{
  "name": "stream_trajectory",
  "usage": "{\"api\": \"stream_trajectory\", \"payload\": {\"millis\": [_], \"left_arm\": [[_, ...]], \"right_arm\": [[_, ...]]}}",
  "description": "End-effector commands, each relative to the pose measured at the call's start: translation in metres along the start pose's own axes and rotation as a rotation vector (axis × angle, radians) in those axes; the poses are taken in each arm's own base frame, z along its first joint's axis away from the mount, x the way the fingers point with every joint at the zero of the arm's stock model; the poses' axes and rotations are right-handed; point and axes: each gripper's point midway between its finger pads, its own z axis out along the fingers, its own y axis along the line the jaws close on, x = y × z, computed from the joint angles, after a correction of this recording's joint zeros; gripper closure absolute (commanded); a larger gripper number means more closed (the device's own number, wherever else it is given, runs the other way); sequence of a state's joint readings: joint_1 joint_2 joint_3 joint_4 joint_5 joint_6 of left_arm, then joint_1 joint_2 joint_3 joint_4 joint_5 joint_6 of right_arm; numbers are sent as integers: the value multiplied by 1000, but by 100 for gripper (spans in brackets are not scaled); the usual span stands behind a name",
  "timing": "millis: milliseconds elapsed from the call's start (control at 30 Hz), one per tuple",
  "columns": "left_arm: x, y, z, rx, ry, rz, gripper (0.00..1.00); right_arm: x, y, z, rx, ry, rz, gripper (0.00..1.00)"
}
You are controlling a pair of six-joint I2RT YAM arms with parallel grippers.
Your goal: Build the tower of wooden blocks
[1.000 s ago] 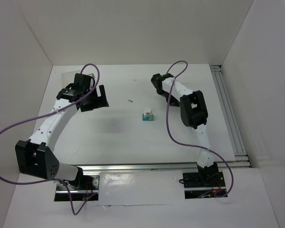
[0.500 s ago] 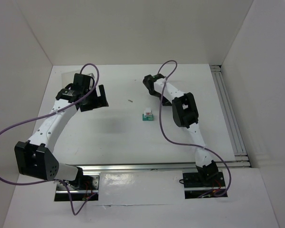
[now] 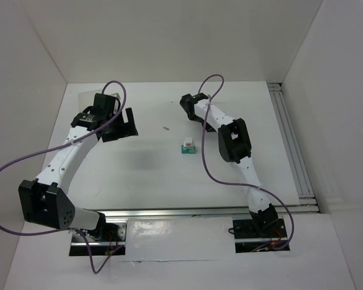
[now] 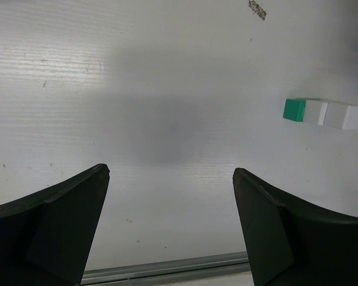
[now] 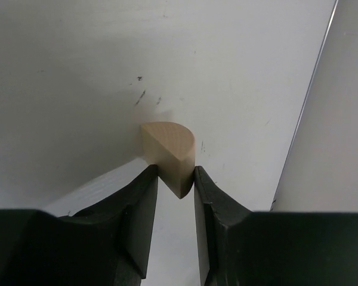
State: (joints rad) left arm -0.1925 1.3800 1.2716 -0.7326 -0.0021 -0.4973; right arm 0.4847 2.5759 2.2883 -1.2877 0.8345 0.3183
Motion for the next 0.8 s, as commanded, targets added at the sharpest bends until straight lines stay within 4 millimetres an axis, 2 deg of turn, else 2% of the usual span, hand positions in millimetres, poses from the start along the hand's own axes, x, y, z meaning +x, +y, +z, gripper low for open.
{"api": "stream_trajectory", "payload": {"millis": [0, 67, 233, 400, 467, 567, 600, 667, 700, 767], "left_arm": [[-9, -6, -12, 27, -45, 19, 2], [-9, -6, -12, 27, -45, 19, 2], [-9, -6, -12, 27, -45, 19, 2], [-6, -6, -7, 31, -32, 19, 2], [-6, -6, -7, 31, -32, 19, 2], [-4, -7, -4, 35, -19, 27, 2], [-4, -7, -4, 35, -19, 27, 2], [-4, -7, -4, 35, -19, 27, 2], [-4, -7, -4, 35, -19, 27, 2], [-4, -7, -4, 35, -19, 27, 2]], "right_arm": [[2, -20, -13, 45, -19, 33, 65], [3, -30, -13, 94, -32, 25, 67], [22, -49, -4, 174, -2, 5, 69], [40, -60, 8, 233, 33, -5, 69], [43, -59, 9, 235, 37, -4, 69], [44, -53, 14, 238, 45, -15, 64], [40, -54, 13, 235, 37, -3, 62], [42, -42, 15, 217, 47, -20, 54], [36, -43, 12, 211, 33, -1, 52], [36, -35, 13, 202, 34, -10, 49]]}}
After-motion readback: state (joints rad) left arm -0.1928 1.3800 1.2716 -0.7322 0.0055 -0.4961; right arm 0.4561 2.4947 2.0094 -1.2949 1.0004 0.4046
